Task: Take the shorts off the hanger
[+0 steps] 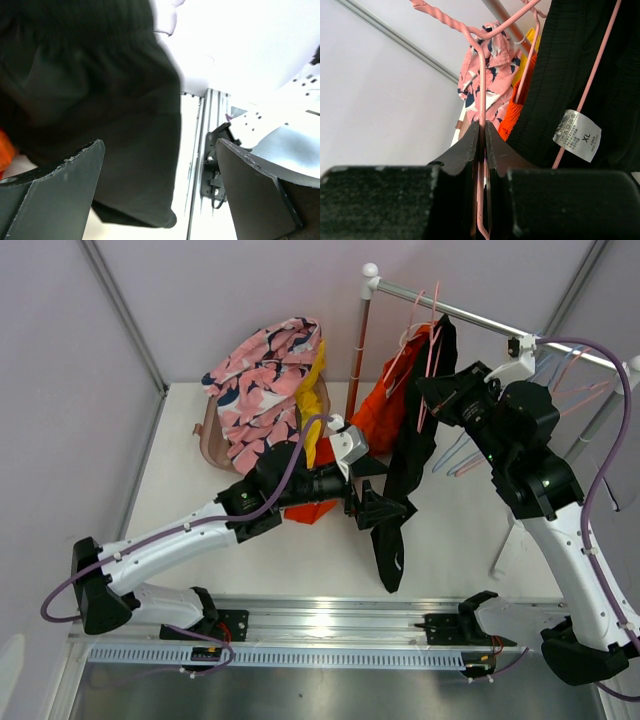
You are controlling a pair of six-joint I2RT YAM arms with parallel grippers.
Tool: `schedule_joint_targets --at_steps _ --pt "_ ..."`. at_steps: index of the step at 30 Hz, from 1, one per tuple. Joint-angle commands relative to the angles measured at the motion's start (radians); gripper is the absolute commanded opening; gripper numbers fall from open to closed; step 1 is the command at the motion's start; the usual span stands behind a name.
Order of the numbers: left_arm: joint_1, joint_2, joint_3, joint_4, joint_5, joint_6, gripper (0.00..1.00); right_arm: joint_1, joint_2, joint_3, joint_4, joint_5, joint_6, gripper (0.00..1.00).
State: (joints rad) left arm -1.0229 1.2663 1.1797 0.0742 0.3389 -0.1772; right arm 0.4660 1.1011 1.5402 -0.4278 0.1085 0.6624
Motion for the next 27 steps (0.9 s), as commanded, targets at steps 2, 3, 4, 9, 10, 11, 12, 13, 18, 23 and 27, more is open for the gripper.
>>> schedule_joint_targets --at_steps 2,3,4,9,10,11,12,13,18,23,27 --pt "-0.035 -0.005 0.051 0.068 0.022 -0.018 0.99 0.006 -0.03 0.008 0.115 0.028 0.006 0.0" --pt "-0.039 -0.002 0.044 0.072 0.017 -0.016 0.99 0.006 -0.029 0.009 0.116 0.03 0.003 0.0" --pt "-0.045 0.005 0.04 0.073 0.011 -0.015 0.99 0.006 -0.027 0.012 0.116 0.03 0.003 0.0" --pt "-0.045 0.062 0.017 0.116 0.008 -0.028 0.98 0.006 -0.026 0.012 0.109 0.046 -0.007 0.0" --pt "-0.045 0.073 0.014 0.13 0.011 -0.033 0.98 0.005 -0.026 0.011 0.106 0.048 -0.007 0.0" --pt "-0.045 0.091 0.005 0.142 0.003 -0.034 0.96 0.005 -0.03 0.009 0.109 0.048 -0.004 0.0" --pt "-0.045 0.1 0.001 0.162 -0.003 -0.034 0.94 0.005 -0.035 0.008 0.11 0.046 -0.001 0.0" --pt "-0.045 0.111 0.006 0.168 -0.012 -0.033 0.93 0.005 -0.037 0.006 0.11 0.043 0.005 0.0" --pt "-0.045 0.217 0.064 0.151 -0.047 -0.01 0.53 0.005 -0.061 0.008 0.1 0.046 0.006 0.0" --pt "-0.045 0.245 0.112 0.122 -0.107 -0.013 0.0 0.005 -0.081 0.009 0.083 0.059 -0.004 0.0" --pt "-0.065 0.19 0.064 0.125 -0.136 -0.024 0.0 0.002 -0.086 0.017 0.069 0.088 -0.017 0.0"
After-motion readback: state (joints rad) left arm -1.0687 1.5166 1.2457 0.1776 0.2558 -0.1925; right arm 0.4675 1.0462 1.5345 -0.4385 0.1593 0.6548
